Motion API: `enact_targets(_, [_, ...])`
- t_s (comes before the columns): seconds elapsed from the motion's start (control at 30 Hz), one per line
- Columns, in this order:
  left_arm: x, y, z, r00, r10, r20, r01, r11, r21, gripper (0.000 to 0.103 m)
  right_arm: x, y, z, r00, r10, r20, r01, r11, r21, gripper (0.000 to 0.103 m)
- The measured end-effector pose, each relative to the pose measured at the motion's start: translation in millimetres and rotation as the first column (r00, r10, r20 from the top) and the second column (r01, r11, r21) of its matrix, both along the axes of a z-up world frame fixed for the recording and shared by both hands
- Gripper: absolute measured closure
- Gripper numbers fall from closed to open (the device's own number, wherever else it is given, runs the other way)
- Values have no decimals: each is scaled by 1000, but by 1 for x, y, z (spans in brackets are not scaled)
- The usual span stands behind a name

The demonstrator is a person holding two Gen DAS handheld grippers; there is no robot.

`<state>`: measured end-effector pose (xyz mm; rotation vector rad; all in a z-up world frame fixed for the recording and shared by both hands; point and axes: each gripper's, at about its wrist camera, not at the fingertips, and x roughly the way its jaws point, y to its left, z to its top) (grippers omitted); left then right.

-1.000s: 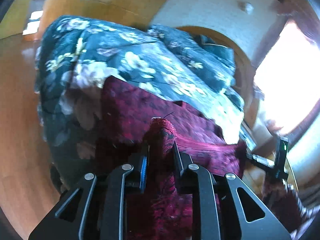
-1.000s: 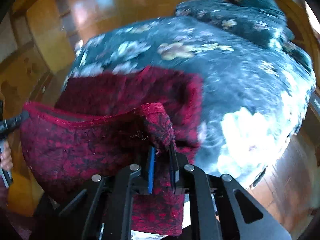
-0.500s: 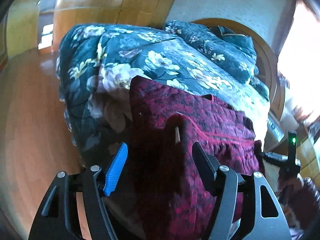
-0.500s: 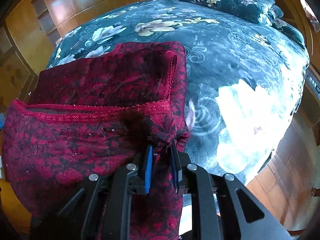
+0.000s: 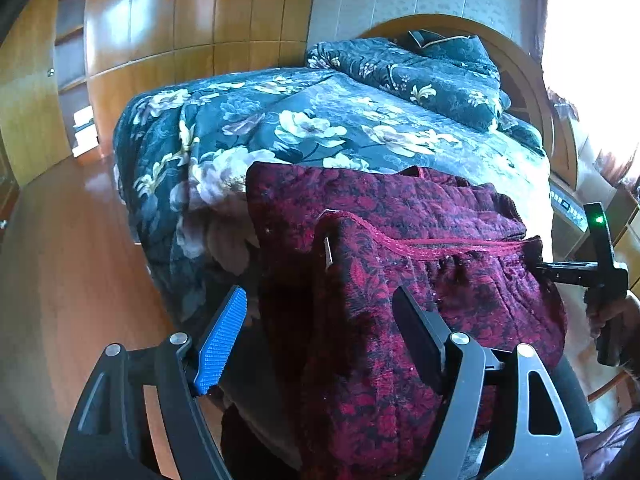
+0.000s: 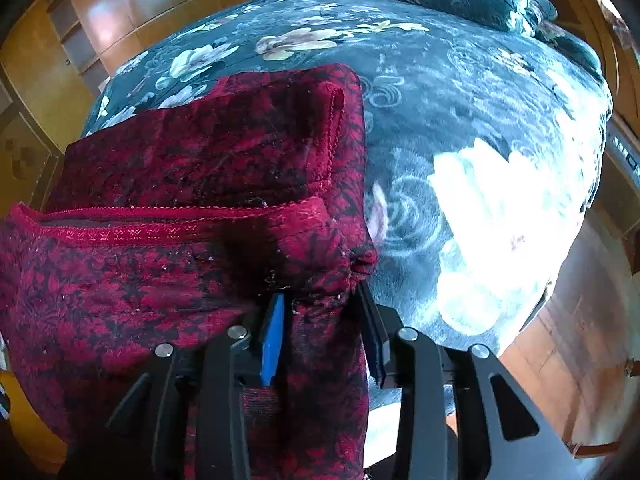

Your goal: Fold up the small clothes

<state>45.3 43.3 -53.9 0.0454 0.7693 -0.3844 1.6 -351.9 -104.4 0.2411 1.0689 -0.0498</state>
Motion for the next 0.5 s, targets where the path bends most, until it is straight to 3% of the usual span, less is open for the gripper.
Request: enact_targets(0.5, [14, 0, -12, 1000, -7, -31, 8, 1000, 10, 29, -2, -1, -2, 1000, 6, 16, -6, 1000, -3, 67])
